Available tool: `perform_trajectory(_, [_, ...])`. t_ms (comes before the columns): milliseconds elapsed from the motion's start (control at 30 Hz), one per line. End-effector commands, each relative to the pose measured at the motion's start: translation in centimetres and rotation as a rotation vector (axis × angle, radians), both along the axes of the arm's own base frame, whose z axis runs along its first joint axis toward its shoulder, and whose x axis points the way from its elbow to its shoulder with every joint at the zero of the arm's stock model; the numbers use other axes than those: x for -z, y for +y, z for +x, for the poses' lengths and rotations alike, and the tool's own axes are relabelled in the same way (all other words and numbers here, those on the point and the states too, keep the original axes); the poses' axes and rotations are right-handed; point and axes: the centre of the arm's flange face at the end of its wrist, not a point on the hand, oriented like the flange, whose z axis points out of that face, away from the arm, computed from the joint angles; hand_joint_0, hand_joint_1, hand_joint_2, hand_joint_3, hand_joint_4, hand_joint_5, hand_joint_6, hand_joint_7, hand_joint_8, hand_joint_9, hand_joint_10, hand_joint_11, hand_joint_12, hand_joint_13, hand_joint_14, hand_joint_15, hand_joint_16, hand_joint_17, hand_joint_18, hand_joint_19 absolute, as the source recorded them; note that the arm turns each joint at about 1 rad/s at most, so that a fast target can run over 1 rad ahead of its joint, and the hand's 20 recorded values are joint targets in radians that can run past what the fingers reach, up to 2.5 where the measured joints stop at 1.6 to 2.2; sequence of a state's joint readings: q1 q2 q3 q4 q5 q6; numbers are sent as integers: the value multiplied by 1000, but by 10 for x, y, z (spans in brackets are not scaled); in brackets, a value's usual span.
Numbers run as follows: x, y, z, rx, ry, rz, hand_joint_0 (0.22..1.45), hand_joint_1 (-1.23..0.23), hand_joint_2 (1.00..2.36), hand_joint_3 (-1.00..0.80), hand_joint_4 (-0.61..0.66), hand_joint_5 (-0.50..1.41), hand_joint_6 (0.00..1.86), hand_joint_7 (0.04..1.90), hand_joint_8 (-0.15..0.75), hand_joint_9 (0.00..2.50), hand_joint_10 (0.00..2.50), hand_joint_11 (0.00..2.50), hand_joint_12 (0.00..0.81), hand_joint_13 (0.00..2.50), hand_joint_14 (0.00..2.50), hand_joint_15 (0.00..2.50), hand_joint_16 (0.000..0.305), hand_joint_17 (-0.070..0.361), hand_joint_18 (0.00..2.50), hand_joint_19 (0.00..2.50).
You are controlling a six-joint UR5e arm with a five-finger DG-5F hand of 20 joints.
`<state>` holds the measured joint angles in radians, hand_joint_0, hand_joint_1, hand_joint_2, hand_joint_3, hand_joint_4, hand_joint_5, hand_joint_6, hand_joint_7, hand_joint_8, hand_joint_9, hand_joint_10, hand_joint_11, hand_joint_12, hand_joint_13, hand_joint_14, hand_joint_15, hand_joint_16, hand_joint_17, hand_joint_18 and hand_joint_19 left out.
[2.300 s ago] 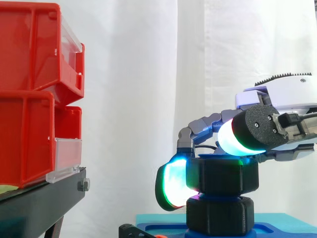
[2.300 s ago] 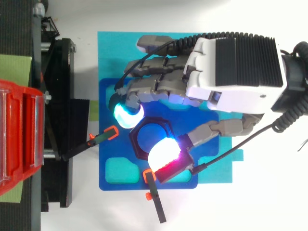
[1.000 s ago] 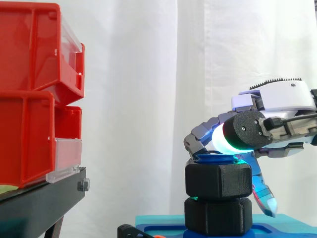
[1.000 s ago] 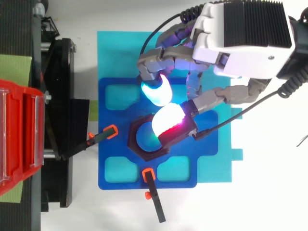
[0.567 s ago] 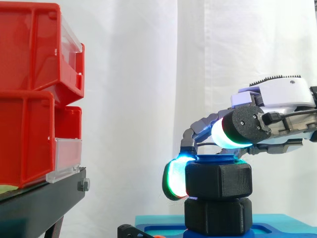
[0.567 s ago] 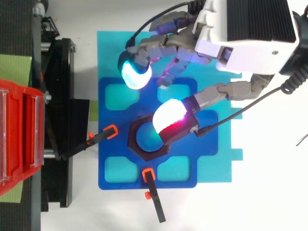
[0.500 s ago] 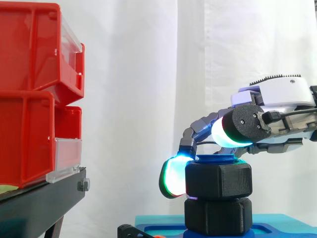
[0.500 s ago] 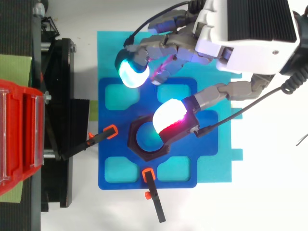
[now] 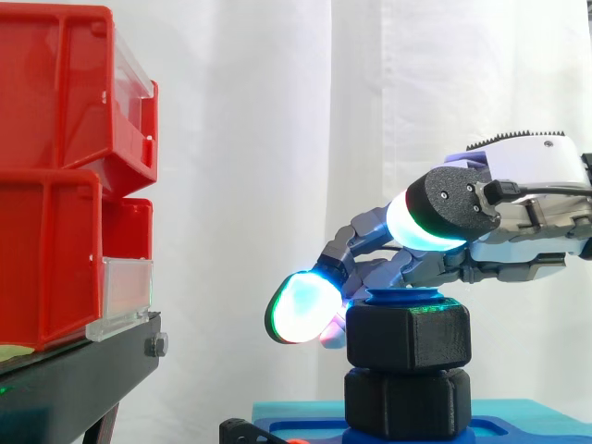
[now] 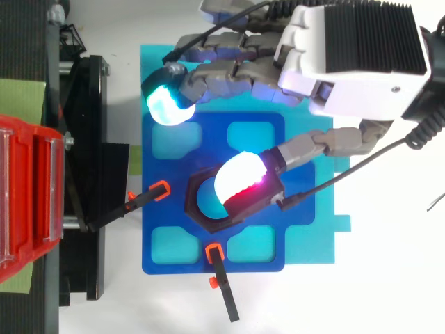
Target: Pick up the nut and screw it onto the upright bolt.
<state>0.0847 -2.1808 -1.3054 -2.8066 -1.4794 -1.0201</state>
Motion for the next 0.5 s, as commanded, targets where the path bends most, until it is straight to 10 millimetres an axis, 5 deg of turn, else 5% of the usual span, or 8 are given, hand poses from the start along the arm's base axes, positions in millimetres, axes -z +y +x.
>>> perform_trajectory(0, [0,9,1,-11,0,-1,468,-231,1000,-500,95,-190,501,611,210,342,0,0,321,102,0,0,41,93,0,0])
perform_trajectory(467, [-2,44,4,-20,-3,2,464,-186,1000,-500,105,-171,502,683,200,215,0,0,322,15,0,0,42,95,0,0])
